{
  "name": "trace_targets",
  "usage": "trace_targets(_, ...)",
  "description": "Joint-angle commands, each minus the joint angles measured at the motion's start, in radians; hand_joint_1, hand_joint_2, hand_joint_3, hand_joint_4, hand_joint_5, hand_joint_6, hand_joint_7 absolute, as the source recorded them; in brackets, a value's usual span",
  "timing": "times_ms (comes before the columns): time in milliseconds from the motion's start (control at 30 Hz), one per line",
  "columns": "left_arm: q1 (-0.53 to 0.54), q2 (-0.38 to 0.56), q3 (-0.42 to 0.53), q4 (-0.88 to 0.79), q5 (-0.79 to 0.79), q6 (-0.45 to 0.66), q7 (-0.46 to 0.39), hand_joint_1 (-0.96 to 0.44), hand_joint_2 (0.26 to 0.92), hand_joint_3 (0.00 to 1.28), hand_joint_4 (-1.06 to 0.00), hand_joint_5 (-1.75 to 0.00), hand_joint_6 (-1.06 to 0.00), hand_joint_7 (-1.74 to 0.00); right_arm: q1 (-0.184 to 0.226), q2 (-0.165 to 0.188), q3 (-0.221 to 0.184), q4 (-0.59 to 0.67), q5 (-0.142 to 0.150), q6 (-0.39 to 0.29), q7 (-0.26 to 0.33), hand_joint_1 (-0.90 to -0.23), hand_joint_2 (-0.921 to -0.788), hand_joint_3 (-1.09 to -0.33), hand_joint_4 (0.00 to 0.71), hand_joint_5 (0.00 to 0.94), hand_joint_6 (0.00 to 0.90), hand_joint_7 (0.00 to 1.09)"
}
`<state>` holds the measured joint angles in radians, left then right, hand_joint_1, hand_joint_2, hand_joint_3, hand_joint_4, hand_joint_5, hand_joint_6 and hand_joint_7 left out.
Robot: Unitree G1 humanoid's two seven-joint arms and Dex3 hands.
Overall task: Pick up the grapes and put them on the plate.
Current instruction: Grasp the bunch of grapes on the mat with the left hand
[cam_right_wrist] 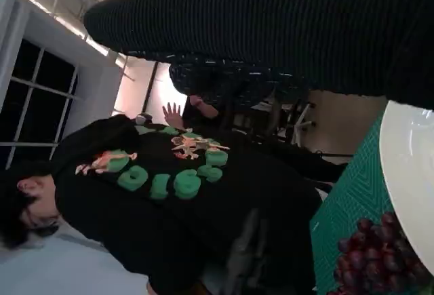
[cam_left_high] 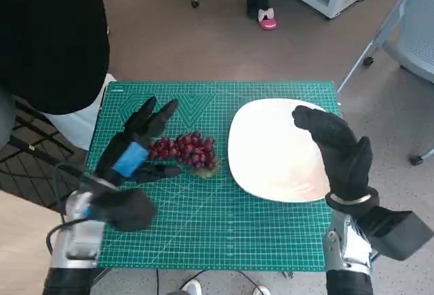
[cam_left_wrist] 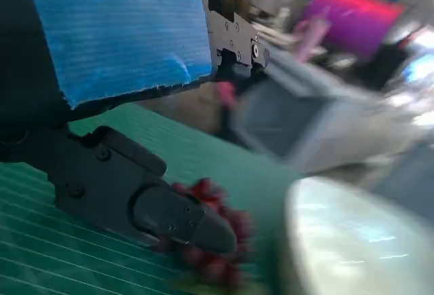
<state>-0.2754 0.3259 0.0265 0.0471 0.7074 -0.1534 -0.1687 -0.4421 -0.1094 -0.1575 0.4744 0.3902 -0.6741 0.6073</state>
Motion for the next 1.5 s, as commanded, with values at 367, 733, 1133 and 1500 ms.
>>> trace_targets(367, -0.015, 0.000, -0.166, -0.087, 0.140, 0.327, -0.089, -0.41, 0.700, 0.00, 0.00, 0.00, -0.18, -0.01, 0.013, 0.001, -0.008, 0.004, 0.002, 0.015, -0.006, -0.628, -0.921, -0.821, 0.327, 0.003, 0.000, 0.41)
trace_targets(733, -0.044, 0.008, -0.230, -0.098, 0.149, 0.433, -0.134, -0.35, 0.695, 0.00, 0.00, 0.00, -0.18, -0.01, 0.016, 0.000, -0.011, 0.003, -0.003, 0.009, -0.007, -0.627, -0.921, -0.817, 0.329, 0.003, -0.001, 0.42)
trace_targets(1133, -0.086, -0.003, -0.283, -0.045, 0.158, 0.503, -0.133, -0.30, 0.690, 0.00, 0.00, 0.00, -0.18, 0.00, 0.016, -0.004, -0.016, 0.004, -0.003, 0.007, -0.003, -0.627, -0.921, -0.816, 0.328, 0.003, -0.001, 0.42)
trace_targets(1500, -0.184, -0.037, -0.325, 0.103, 0.134, 0.551, -0.116, -0.13, 0.692, 0.00, 0.00, 0.00, -0.18, 0.00, 0.014, -0.005, -0.018, 0.009, -0.004, 0.007, 0.000, -0.629, -0.921, -0.811, 0.331, 0.003, 0.001, 0.42)
